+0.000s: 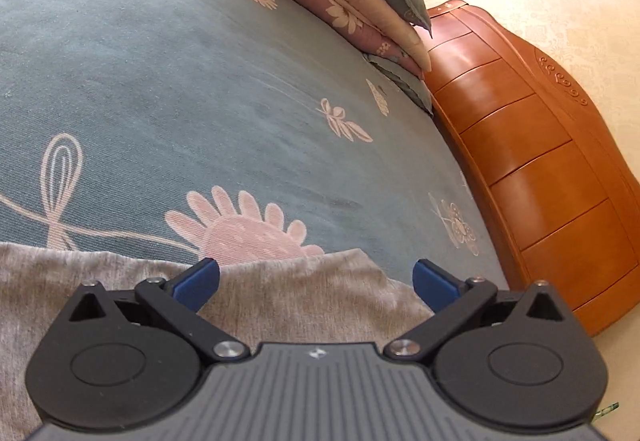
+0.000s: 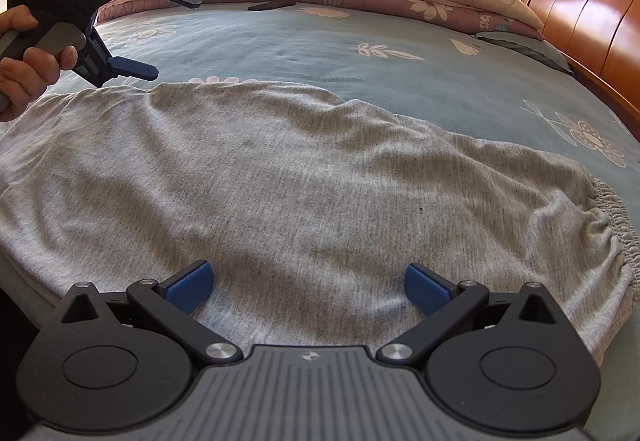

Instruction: Fold clothes

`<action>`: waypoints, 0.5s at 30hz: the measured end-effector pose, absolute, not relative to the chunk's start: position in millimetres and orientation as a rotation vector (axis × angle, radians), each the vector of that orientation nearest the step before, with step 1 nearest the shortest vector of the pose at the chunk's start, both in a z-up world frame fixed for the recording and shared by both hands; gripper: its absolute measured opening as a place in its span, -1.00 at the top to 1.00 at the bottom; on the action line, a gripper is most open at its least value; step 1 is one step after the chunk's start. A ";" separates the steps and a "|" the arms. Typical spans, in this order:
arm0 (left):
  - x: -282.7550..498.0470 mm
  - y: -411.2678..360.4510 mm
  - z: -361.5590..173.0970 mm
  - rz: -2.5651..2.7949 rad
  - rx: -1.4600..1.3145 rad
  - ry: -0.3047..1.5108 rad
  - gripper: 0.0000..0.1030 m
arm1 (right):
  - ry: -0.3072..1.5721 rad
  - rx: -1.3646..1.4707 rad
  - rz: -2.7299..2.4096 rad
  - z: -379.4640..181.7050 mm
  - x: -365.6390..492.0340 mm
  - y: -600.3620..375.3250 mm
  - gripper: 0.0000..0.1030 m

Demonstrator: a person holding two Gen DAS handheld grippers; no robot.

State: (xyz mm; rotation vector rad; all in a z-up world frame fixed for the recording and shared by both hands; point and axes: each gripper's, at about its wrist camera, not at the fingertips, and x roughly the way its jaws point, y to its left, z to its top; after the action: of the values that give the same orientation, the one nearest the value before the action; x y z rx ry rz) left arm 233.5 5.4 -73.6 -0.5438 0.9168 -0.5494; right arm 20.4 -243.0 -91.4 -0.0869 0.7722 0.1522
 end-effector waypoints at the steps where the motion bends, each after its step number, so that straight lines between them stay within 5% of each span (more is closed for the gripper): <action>1: 236.1 0.7 -79.5 -0.518 -0.514 0.938 -0.98 | 0.772 -0.082 0.149 -91.6 21.2 -243.6 -1.00; 15: 173.3 59.0 -13.7 -0.441 -0.220 0.776 -0.98 | 0.741 -0.038 0.173 -63.5 23.9 -223.1 -1.00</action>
State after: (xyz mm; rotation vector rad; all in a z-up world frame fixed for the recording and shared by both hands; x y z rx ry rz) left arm 173.3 59.0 -13.7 -0.2196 0.7757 -0.4410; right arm 23.9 -223.1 -63.5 -0.0379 0.7408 0.1727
